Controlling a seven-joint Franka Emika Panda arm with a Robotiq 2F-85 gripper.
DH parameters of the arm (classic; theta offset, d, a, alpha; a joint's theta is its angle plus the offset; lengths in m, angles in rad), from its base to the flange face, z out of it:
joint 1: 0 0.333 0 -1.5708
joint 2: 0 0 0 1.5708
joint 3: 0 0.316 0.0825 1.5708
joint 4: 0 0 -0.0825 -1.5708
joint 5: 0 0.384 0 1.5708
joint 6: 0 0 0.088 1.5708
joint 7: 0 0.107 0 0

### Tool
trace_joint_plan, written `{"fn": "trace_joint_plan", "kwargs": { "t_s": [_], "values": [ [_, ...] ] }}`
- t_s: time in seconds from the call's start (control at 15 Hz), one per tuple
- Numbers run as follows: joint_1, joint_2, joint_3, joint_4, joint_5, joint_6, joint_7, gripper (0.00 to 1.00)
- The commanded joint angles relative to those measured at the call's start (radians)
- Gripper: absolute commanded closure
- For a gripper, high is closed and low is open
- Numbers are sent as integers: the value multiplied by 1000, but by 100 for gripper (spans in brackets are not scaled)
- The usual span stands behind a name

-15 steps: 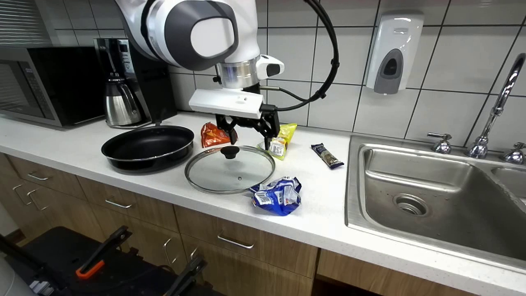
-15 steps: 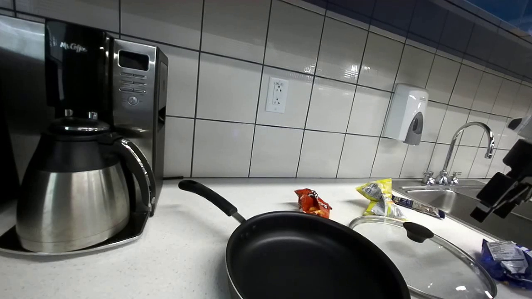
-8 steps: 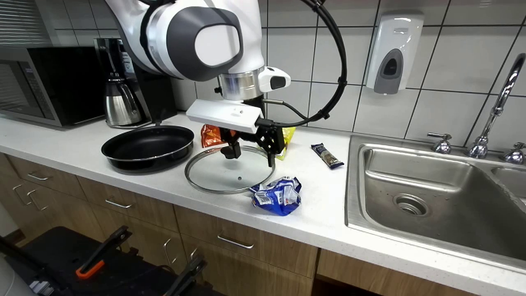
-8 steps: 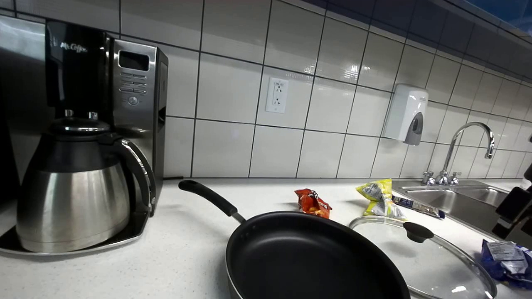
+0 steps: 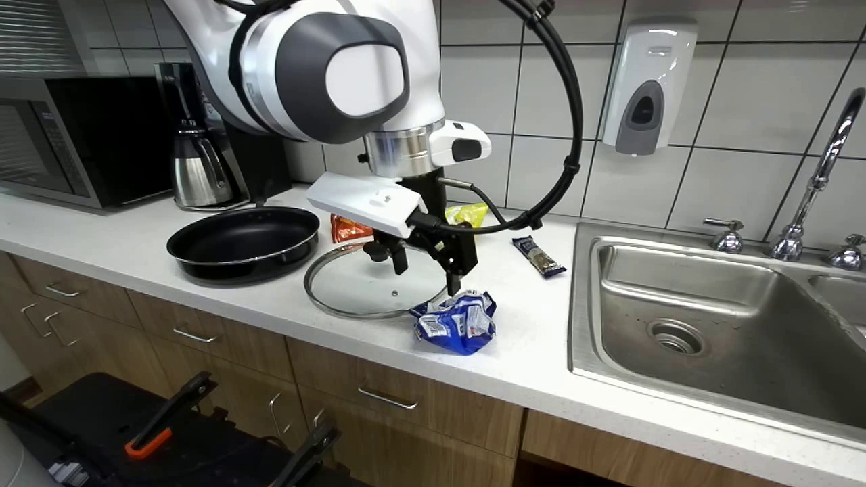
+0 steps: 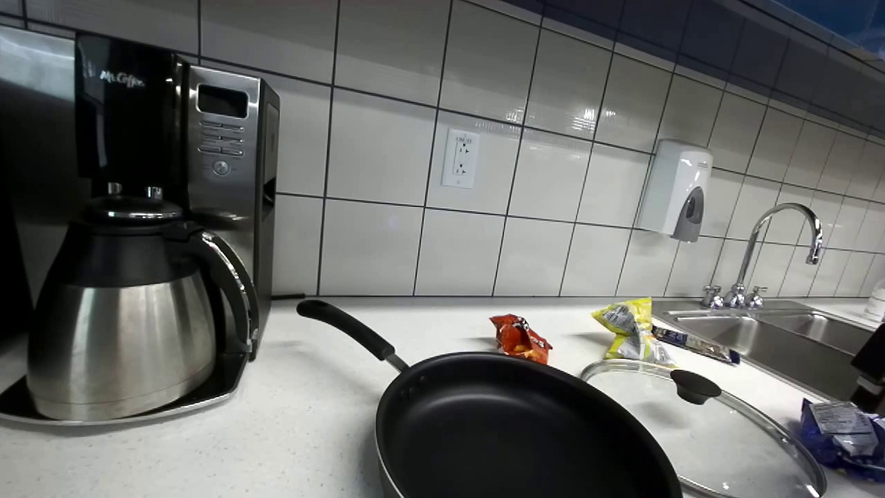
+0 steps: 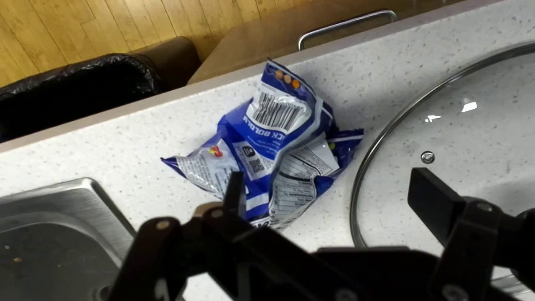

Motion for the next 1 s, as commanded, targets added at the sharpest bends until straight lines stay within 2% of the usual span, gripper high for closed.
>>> {"fn": "trace_joint_plan", "kwargs": {
  "t_s": [0.0, 0.73, 0.93],
  "values": [
    [-11, -11, -11, 0, 21, -19, 31, 0],
    [12, 64, -20, 1, 163, 22, -3, 0],
    [26, 82, -22, 8, 239, 37, -42, 0]
  ]
}}
